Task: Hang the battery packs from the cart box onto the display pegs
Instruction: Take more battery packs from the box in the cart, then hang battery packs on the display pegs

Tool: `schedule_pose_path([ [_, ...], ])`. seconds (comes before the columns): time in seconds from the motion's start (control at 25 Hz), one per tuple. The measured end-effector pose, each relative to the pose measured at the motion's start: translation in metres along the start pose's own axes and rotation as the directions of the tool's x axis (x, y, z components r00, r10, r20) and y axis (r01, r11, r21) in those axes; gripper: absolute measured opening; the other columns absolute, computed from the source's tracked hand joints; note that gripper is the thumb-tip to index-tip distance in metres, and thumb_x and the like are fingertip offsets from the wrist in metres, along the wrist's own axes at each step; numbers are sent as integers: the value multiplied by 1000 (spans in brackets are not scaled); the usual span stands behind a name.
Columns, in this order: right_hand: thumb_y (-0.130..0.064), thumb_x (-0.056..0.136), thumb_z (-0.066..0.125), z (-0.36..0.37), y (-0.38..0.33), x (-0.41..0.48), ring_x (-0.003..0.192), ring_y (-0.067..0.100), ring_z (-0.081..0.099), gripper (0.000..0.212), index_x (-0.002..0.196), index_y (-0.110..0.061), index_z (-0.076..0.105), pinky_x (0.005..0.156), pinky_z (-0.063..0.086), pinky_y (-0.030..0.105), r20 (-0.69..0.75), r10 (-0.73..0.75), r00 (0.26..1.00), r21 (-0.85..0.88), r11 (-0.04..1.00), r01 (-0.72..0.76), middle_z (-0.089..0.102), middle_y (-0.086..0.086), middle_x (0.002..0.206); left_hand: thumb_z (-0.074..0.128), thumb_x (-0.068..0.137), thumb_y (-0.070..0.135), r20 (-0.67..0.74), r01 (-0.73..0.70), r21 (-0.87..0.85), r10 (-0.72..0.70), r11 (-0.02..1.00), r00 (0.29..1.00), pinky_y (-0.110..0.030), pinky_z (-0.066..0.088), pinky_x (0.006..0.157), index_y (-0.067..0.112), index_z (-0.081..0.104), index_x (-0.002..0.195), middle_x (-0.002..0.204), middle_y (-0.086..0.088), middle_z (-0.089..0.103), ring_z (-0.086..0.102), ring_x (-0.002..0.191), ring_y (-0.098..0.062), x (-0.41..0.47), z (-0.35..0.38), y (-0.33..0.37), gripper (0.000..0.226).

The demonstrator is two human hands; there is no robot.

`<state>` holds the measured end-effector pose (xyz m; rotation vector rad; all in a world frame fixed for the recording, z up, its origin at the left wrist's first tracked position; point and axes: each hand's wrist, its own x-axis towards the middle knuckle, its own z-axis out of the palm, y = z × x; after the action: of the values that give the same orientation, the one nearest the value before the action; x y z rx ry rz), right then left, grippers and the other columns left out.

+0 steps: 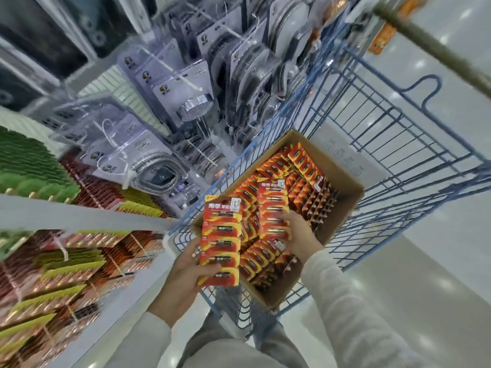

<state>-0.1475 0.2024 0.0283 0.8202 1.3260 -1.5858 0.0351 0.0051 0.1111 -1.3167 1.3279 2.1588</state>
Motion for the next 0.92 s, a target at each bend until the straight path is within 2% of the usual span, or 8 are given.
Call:
schedule_pose_path([
  [0.12,-10,91,71,0,7,-66,115,35,69,43,132,-20,61,102,52,54,195,-92,976,53,995,83,71,13,126,108,27,25,8,-98,-81,99,992,995,-51,58,88,24,56,139,122,-16,74,72,111,-37,-36,5,-5,124],
  [0.2,-3,91,67,7,11,-109,115,37,69,45,133,-19,61,100,53,54,306,-159,939,25,987,159,70,15,127,108,28,23,1,-180,-163,182,970,983,-49,61,82,21,55,142,124,-19,73,72,110,-40,-64,2,-14,126],
  [0.36,2,87,64,35,14,-181,102,33,72,48,132,-15,61,83,60,42,438,-252,863,-52,951,304,73,15,118,107,29,12,-56,-312,-321,311,894,949,-46,64,73,25,58,141,123,-21,72,73,105,-40,-120,-15,-28,123],
  [0.44,1,90,62,53,16,-212,106,36,71,45,132,-16,62,82,61,40,523,-255,814,-97,930,353,72,17,121,101,36,-3,-90,-389,-381,386,838,918,-48,64,70,21,58,143,120,-23,72,74,100,-40,-147,-30,-31,117],
  [0.52,-3,91,63,76,22,-237,111,40,69,43,134,-14,62,86,59,43,595,-242,766,-129,912,389,70,20,124,96,45,-6,-136,-470,-439,460,766,877,-47,63,68,19,62,140,118,-23,72,74,96,-40,-171,-45,-33,103],
  [0.68,-26,92,61,131,45,-279,102,33,73,43,132,-10,62,74,61,35,643,-242,727,-158,887,435,72,17,119,74,89,28,-308,-571,-552,489,607,816,-43,61,73,17,63,138,117,-15,70,71,97,-33,-215,-78,-29,52],
  [0.8,-34,101,54,179,84,-297,89,28,76,39,128,-7,62,65,60,33,641,-248,726,-214,851,479,76,13,105,61,95,38,-460,-646,-494,456,582,762,-49,56,89,16,62,138,123,-16,72,70,107,-38,-245,-120,-31,48],
  [0.92,-40,103,53,230,133,-313,91,31,76,39,126,-11,66,66,61,37,641,-241,728,-243,836,492,76,16,109,63,92,40,-541,-690,-468,439,552,718,-50,58,92,17,66,133,123,-16,74,72,110,-39,-280,-180,-38,46],
])
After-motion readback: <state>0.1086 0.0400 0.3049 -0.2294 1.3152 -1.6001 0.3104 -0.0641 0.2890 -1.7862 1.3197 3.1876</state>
